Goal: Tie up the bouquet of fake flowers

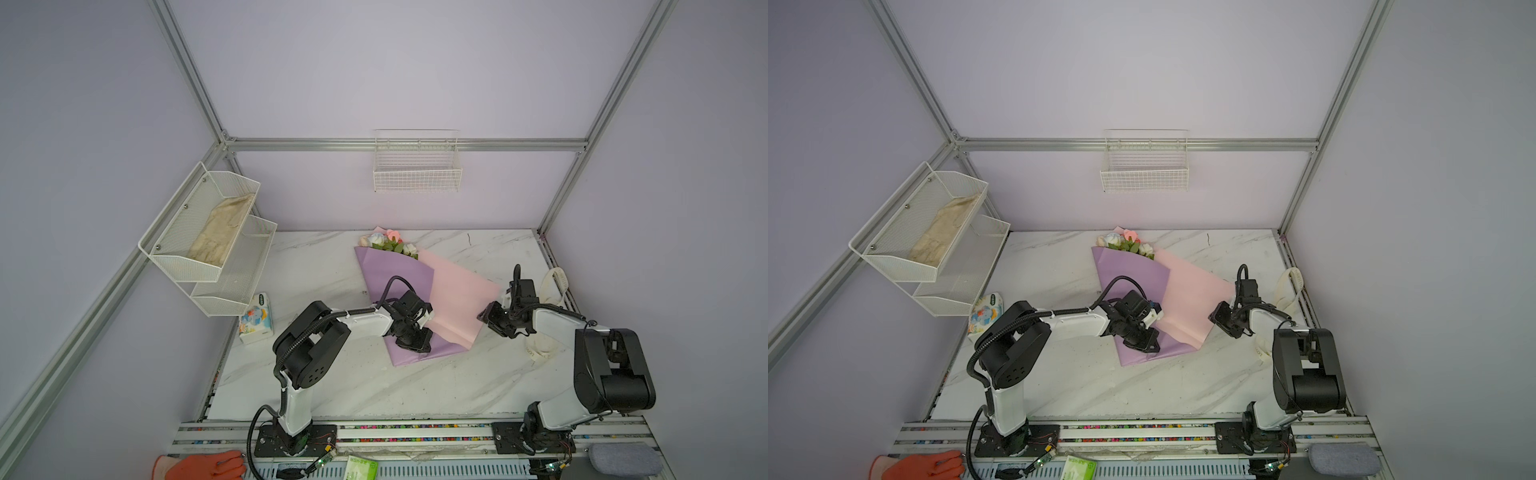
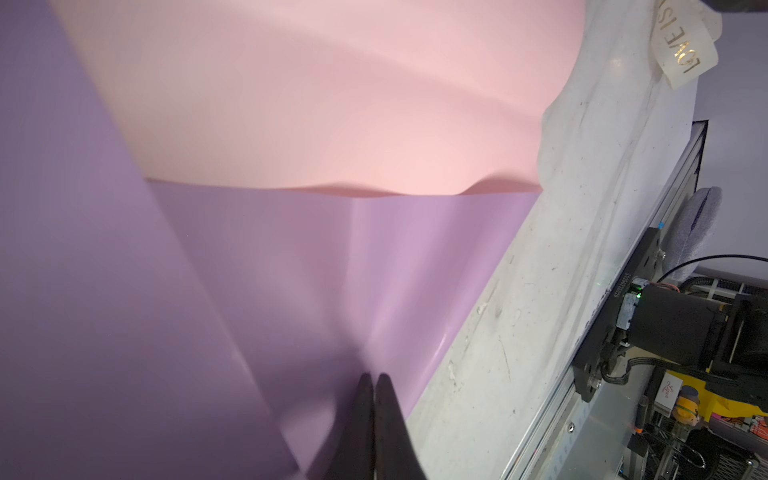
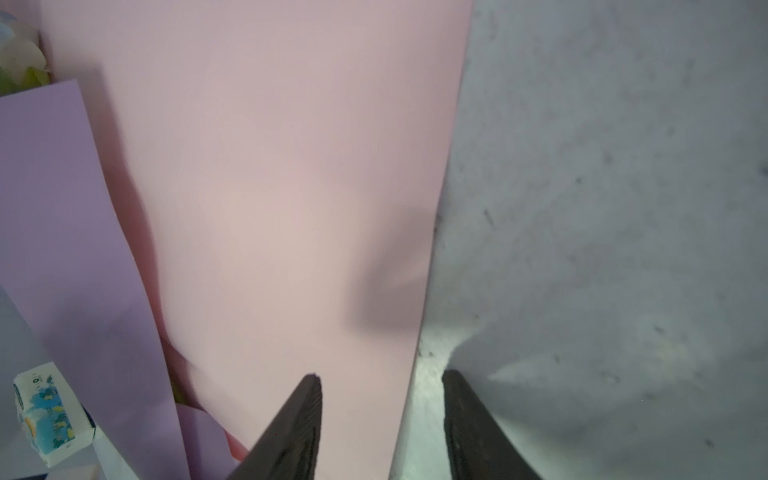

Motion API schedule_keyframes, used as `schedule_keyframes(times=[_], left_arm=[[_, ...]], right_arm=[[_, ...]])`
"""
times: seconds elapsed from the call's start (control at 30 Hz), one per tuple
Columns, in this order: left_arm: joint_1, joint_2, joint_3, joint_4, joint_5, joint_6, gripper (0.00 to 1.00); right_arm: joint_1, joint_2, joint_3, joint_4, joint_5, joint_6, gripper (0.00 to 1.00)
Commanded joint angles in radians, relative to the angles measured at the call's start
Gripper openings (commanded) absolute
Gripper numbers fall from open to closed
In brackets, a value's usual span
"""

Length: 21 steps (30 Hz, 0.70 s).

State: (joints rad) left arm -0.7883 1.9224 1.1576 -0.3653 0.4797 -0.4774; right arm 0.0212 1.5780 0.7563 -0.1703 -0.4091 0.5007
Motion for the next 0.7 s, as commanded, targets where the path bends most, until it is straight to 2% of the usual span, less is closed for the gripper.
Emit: schedule_keyframes(times=[0.0,0.13,0.3,0.43,0.5,0.6,0.67], left_arm=[[-0.006,0.013,0.047,-0.027,-0.010,0.026,0.05],[-0.006,0.017,0.046,-0.025,-0.010,0.026,0.05],[-0.006,0.019,0.044,-0.027,-0.014,0.022,0.05],[-0.006,0.020,0.040,-0.028,-0.021,0.022,0.04],[-0.006,0.023,0.043,-0.032,-0.023,0.023,0.04],[-0.006,0.025,0.045,-0.040,-0.030,0.025,0.04],[-0.006,0.025,0.044,-0.039,-0.031,0.025,0.03]], right_arm=[[-0.007,0.080,0.011,0.035,-0.038,-0.021,0.48],[-0.007,0.114,-0.034,0.150,-0.119,0.046,0.43],[-0.004,0.070,-0.118,0.298,-0.207,0.152,0.43],[0.000,0.085,-0.122,0.345,-0.292,0.105,0.46],[0.002,0.107,-0.131,0.388,-0.336,0.122,0.47],[0.007,0.096,-0.152,0.431,-0.328,0.134,0.47],[0.010,0.091,-0.172,0.490,-0.391,0.143,0.47]])
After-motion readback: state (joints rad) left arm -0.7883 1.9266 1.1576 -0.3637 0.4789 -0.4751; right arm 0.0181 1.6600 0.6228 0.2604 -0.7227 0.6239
